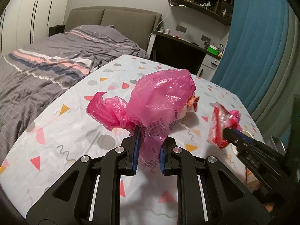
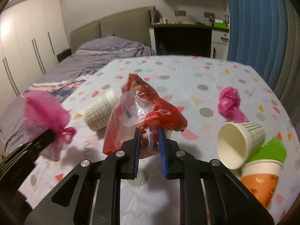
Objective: Collect trash
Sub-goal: 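Carry both bags over the grey bin with both grippers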
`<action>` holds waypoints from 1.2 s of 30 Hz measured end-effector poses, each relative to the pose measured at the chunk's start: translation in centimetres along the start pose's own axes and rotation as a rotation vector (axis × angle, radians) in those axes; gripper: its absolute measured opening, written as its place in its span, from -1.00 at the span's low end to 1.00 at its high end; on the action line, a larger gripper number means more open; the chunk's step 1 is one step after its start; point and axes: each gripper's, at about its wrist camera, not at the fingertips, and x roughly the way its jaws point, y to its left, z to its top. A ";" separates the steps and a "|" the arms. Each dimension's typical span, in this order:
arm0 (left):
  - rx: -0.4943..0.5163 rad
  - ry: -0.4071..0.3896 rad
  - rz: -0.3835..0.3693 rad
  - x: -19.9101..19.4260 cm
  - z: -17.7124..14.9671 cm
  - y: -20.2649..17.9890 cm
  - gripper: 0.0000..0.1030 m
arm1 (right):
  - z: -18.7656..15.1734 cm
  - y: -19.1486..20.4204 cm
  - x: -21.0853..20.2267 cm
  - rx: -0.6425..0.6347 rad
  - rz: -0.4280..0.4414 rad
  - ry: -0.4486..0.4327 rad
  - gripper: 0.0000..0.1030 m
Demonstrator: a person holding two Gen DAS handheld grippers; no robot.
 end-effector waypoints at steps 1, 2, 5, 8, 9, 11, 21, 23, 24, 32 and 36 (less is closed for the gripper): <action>0.005 -0.002 0.001 -0.2 0.0 -0.3 -0.68 | 0.0 0.0 -0.6 0.001 0.004 -0.008 -0.61; 0.009 -0.004 0.001 -0.4 0.0 -0.5 -0.68 | -0.2 -0.1 -1.5 0.001 0.010 -0.022 -0.61; 0.025 -0.011 -0.002 -1.2 -0.1 -1.5 -0.68 | -0.4 -0.6 -3.6 -0.006 0.016 -0.050 -0.61; 0.040 -0.022 -0.011 -2.1 -0.2 -2.5 -0.68 | -0.9 -1.6 -5.6 -0.005 0.012 -0.071 -0.61; 0.046 -0.026 -0.016 -2.4 -0.2 -2.8 -0.68 | -1.0 -2.1 -6.5 -0.005 0.007 -0.081 -0.61; 0.058 -0.030 -0.024 -2.8 -0.4 -3.6 -0.68 | -1.3 -2.8 -7.6 -0.005 -0.003 -0.094 -0.61; 0.145 -0.040 -0.085 -4.6 -1.0 -9.2 -0.68 | -2.4 -7.6 -13.1 0.033 -0.070 -0.168 -0.61; 0.166 -0.040 -0.100 -4.9 -1.3 -10.6 -0.68 | -2.7 -8.5 -13.8 0.039 -0.080 -0.178 -0.60; 0.175 -0.039 -0.105 -4.9 -1.4 -11.2 -0.68 | -2.9 -8.9 -14.2 0.044 -0.085 -0.183 -0.60; 0.246 -0.025 -0.180 -5.1 -2.1 -17.2 -0.68 | -3.6 -13.7 -16.9 0.104 -0.133 -0.226 -0.60; 0.291 -0.014 -0.233 -4.9 -2.7 -20.9 -0.68 | -4.1 -16.9 -18.2 0.141 -0.183 -0.248 -0.60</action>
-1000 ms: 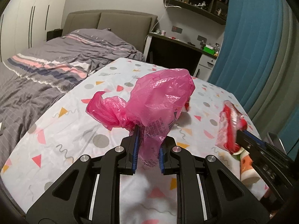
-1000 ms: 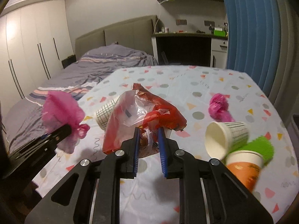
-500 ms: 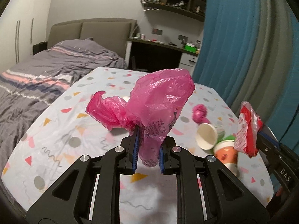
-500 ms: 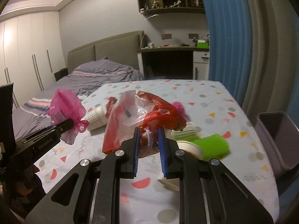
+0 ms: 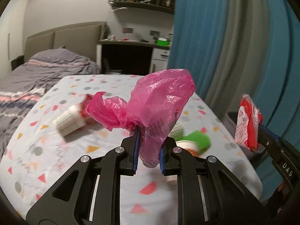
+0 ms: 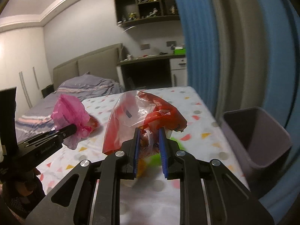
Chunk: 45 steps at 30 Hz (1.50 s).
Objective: Collect trash
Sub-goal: 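Carry both bags over the grey bin with both grippers, then open both grippers to drop the bags into the bin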
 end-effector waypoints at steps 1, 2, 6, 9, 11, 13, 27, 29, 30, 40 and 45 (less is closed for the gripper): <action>0.012 0.005 -0.018 0.4 0.2 -1.1 -0.68 | 0.0 -0.7 0.0 0.005 -0.013 -0.002 -0.60; 0.021 0.008 -0.032 0.7 0.3 -2.1 -0.68 | 0.0 -1.5 0.0 0.011 -0.029 -0.003 -0.60; 0.077 0.009 -0.105 2.0 0.9 -6.9 -0.68 | 0.1 -5.7 -0.2 0.041 -0.116 -0.010 -0.60; 0.113 0.013 -0.152 3.3 1.0 -10.4 -0.68 | 0.2 -8.4 -0.5 0.056 -0.178 -0.021 -0.59; 0.139 0.019 -0.190 4.4 1.1 -13.1 -0.68 | 0.2 -10.0 -0.6 0.068 -0.206 -0.025 -0.59; 0.166 0.027 -0.220 5.5 1.0 -15.7 -0.68 | 0.1 -11.6 -0.7 0.085 -0.237 -0.029 -0.59; 0.247 0.085 -0.355 10.8 0.4 -25.4 -0.67 | -0.8 -18.5 0.0 0.150 -0.349 -0.021 -0.55; 0.251 0.087 -0.364 11.3 0.4 -25.9 -0.67 | -0.8 -19.2 0.1 0.156 -0.359 -0.017 -0.54; 0.251 0.090 -0.374 11.6 0.4 -26.2 -0.67 | -0.8 -19.5 0.3 0.158 -0.364 -0.015 -0.54; 0.254 0.127 -0.445 14.6 0.4 -28.7 -0.67 | -1.0 -21.1 0.8 0.180 -0.401 0.002 -0.52; 0.261 0.136 -0.461 15.3 0.1 -29.3 -0.67 | -1.4 -21.8 0.7 0.184 -0.406 0.007 -0.51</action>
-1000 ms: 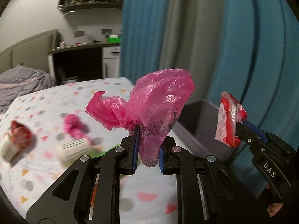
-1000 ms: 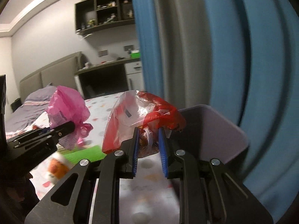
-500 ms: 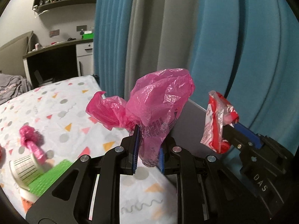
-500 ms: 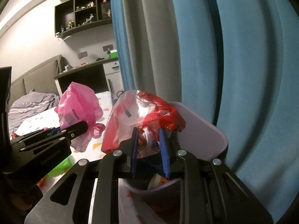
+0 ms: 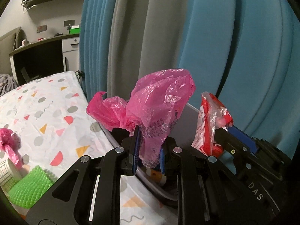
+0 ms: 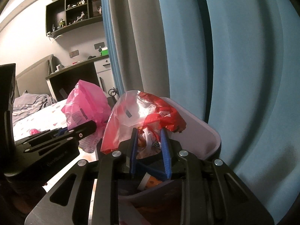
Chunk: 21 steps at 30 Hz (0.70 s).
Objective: Collect trash
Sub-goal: 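Open both grippers to drop the bags into the bin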
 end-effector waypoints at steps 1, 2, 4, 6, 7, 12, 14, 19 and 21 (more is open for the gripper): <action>-0.002 0.003 -0.006 0.2 0.0 0.0 -0.67 | 0.2 0.0 0.2 0.002 0.000 0.001 -0.51; -0.003 0.006 -0.009 0.6 0.0 0.0 -0.67 | 0.3 0.0 0.2 0.005 0.000 0.002 -0.51; -0.002 0.012 -0.016 0.8 0.0 -0.2 -0.67 | 0.5 0.1 0.3 0.011 -0.001 0.004 -0.51; -0.001 0.017 -0.023 1.2 -0.1 -0.3 -0.67 | 0.5 0.0 0.3 0.016 -0.003 0.005 -0.51; -0.001 0.019 -0.024 1.4 0.0 -0.3 -0.67 | 0.5 -0.1 0.4 0.018 -0.004 0.006 -0.51; -0.001 0.029 -0.033 2.1 0.1 -0.4 -0.67 | 0.4 -0.4 0.7 0.034 -0.010 0.014 -0.51; 0.001 0.033 -0.035 2.4 0.1 -0.4 -0.67 | 0.4 -0.3 0.7 0.038 -0.010 0.014 -0.51; -0.006 0.045 -0.047 3.2 0.2 -0.3 -0.67 | 0.5 -0.2 0.7 0.039 -0.011 0.015 -0.51; -0.011 0.046 -0.051 3.4 0.1 -0.3 -0.67 | 0.6 -0.3 0.8 0.045 -0.013 0.017 -0.51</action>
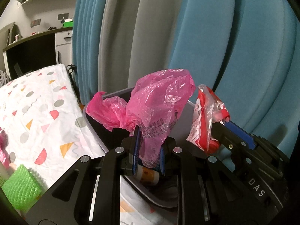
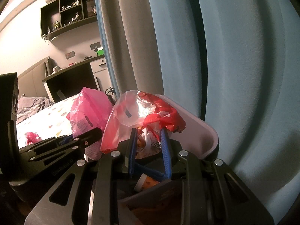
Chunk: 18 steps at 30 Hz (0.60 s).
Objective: Collect trash
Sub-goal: 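Open both grippers to drop the bags into the bin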
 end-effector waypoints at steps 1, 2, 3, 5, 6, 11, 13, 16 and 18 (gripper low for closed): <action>-0.005 0.001 -0.007 0.1 0.0 0.1 -0.67 | 0.0 0.0 0.1 0.003 0.001 0.002 -0.51; -0.008 0.002 -0.010 0.2 -0.1 0.2 -0.67 | 0.0 0.0 0.2 0.006 0.001 0.004 -0.50; -0.012 0.004 -0.016 0.3 -0.1 0.3 -0.66 | 0.0 0.0 0.2 0.006 0.000 0.004 -0.48; -0.022 0.006 -0.027 0.4 -0.1 0.5 -0.64 | 0.0 0.0 0.3 0.006 0.001 0.004 -0.48; -0.028 0.006 -0.033 0.5 -0.1 0.6 -0.58 | 0.0 0.0 0.3 0.007 0.001 0.005 -0.47; -0.056 -0.014 -0.048 0.1 -0.3 1.7 0.00 | 0.0 0.1 0.5 0.012 0.007 0.008 -0.36; -0.069 -0.020 -0.036 -0.2 -0.3 2.2 0.16 | 0.0 0.2 0.6 0.014 0.008 0.010 -0.27; -0.102 -0.046 -0.002 -1.3 -0.5 3.2 0.43 | -0.1 0.2 0.7 0.013 0.009 0.012 -0.24; -0.115 -0.075 0.036 -2.3 -0.7 3.7 0.60 | -0.1 0.2 0.5 0.017 0.014 0.009 -0.21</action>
